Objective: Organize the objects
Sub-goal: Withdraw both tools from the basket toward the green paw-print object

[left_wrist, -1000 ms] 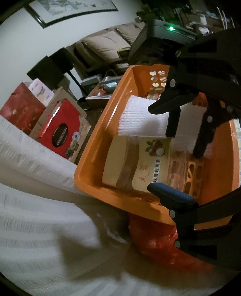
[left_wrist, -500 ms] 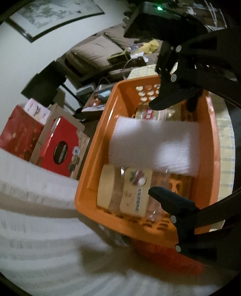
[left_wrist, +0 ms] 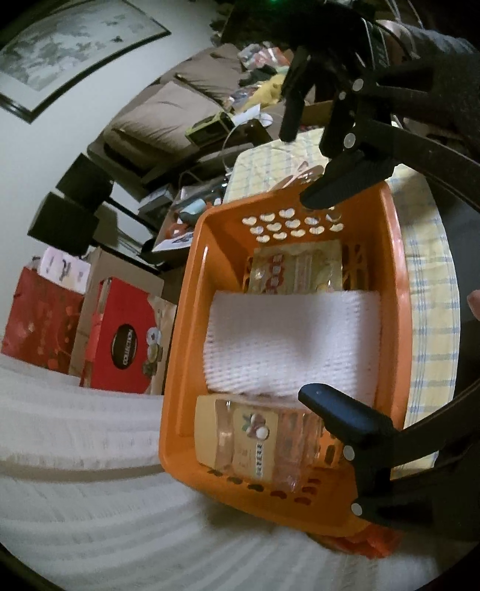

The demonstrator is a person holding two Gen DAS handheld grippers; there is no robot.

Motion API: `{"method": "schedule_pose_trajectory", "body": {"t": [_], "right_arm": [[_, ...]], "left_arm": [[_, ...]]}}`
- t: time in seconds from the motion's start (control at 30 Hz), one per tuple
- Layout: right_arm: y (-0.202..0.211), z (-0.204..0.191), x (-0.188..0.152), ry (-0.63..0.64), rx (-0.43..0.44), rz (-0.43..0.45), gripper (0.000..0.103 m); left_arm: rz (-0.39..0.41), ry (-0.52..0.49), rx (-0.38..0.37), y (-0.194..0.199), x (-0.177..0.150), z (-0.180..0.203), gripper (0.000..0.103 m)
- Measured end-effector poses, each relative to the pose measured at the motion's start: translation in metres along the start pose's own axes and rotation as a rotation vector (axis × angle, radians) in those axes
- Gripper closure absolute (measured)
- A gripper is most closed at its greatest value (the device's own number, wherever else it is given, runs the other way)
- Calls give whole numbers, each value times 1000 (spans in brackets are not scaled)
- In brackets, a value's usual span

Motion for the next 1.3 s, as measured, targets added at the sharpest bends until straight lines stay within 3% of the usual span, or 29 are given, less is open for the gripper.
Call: {"method": "schedule_pose_trajectory", "body": {"t": [0.13,0.37,0.6,0.97,1.3], "right_arm": [[18,19,-12,-36,-37,33,8],[40,41,-39,-40,-197,71,4],[47,73,-70,-103,-294,80,4],[37,117,-109,-171,-399,69,4],[3,137,-134,-206,-373,5,25]], "left_arm": [[-4,-51,20,-3,-6,23,0],[25,-192,102,-3,-23,71,0],[40,-255,79,-12,-44,114,0],[66,-312,-23,-26,-81,158,0],[105,-350,-69,-32,-112,170,2]]}}
Point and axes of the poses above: each gripper's, at about its wrist camera, not at the fingertips, and y roughly against the way its jaws point, z to its right, x to its top, the point moved 1 cm from there along -y, roughly the way its jaws point, and after that the axes turned 7 degrees about -y, right-handed, at the moved point
